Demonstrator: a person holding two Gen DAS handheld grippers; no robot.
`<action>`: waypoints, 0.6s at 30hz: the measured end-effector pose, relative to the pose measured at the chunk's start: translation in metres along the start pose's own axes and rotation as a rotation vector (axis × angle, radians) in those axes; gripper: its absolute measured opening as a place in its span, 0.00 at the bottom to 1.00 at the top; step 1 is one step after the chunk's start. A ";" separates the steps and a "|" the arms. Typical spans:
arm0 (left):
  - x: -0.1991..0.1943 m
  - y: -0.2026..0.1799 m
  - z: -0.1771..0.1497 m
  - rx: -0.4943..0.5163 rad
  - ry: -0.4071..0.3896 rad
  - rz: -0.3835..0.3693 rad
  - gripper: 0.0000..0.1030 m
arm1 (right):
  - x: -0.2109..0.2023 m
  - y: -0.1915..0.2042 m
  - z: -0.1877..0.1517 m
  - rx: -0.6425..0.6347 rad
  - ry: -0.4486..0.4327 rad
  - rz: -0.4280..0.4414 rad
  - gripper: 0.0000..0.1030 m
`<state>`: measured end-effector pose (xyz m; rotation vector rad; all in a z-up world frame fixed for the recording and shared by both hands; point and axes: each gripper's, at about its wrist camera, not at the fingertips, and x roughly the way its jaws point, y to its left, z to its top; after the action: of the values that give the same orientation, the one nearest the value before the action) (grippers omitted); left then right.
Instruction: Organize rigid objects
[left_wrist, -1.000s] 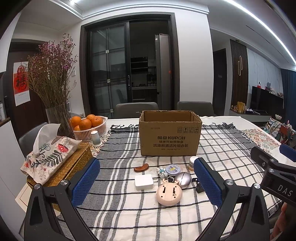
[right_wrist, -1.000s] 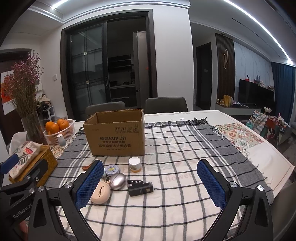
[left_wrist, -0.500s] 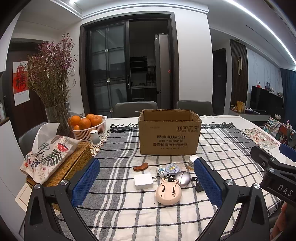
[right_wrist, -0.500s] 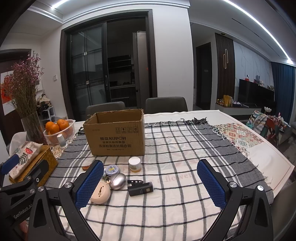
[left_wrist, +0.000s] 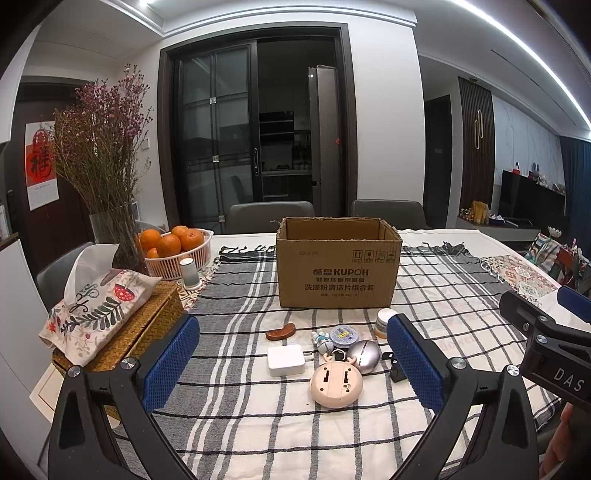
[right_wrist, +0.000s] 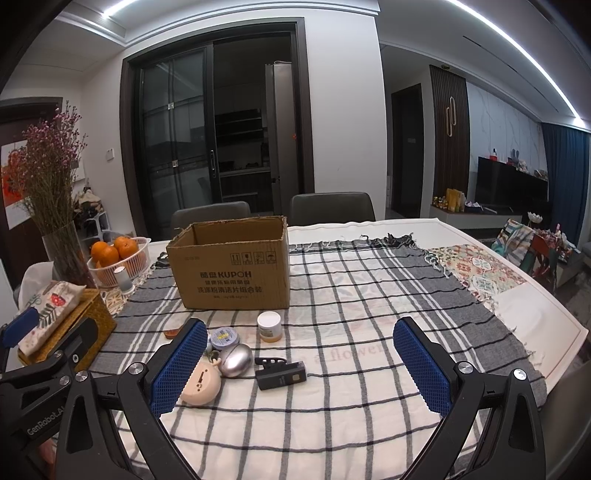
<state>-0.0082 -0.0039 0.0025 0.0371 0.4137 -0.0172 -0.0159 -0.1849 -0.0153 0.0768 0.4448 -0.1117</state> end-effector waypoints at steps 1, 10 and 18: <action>0.000 0.001 0.000 -0.001 0.000 0.000 1.00 | 0.000 0.000 0.000 0.001 0.000 0.000 1.00; 0.000 0.000 0.000 0.000 0.001 -0.001 1.00 | 0.000 0.000 0.000 0.000 0.002 0.002 0.99; 0.002 0.000 -0.002 0.000 0.004 -0.008 1.00 | 0.003 0.000 -0.003 -0.001 0.012 0.007 1.00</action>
<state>-0.0075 -0.0040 0.0001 0.0357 0.4180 -0.0250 -0.0148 -0.1850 -0.0192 0.0784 0.4562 -0.1041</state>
